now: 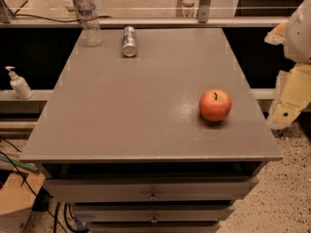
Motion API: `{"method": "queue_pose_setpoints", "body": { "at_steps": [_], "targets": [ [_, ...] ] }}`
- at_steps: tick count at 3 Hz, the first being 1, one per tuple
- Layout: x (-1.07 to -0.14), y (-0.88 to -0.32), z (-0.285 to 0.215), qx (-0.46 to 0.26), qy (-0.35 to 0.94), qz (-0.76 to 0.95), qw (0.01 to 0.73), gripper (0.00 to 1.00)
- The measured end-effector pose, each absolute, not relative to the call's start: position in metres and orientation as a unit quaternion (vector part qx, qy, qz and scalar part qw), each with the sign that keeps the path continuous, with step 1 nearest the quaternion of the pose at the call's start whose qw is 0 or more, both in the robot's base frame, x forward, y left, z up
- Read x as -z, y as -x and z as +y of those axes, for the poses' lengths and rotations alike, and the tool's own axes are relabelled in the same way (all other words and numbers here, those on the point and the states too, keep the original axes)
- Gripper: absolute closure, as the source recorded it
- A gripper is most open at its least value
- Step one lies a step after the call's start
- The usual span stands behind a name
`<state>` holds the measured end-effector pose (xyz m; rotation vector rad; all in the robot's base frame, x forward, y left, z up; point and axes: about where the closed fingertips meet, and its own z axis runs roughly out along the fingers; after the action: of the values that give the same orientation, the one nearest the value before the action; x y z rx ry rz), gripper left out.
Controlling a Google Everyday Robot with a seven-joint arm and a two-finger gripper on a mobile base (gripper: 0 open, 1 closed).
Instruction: Pick water bottle
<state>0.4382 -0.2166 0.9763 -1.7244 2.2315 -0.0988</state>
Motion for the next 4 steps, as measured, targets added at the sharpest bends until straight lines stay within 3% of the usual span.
{"method": "queue_pose_setpoints", "body": {
  "at_steps": [2, 4],
  "targets": [
    [-0.981, -0.44, -0.215, 0.028, 0.603, 0.778, 0.173, 0.0],
    [-1.001, -0.467, -0.173, -0.07, 0.641, 0.714, 0.273, 0.0]
  ]
}}
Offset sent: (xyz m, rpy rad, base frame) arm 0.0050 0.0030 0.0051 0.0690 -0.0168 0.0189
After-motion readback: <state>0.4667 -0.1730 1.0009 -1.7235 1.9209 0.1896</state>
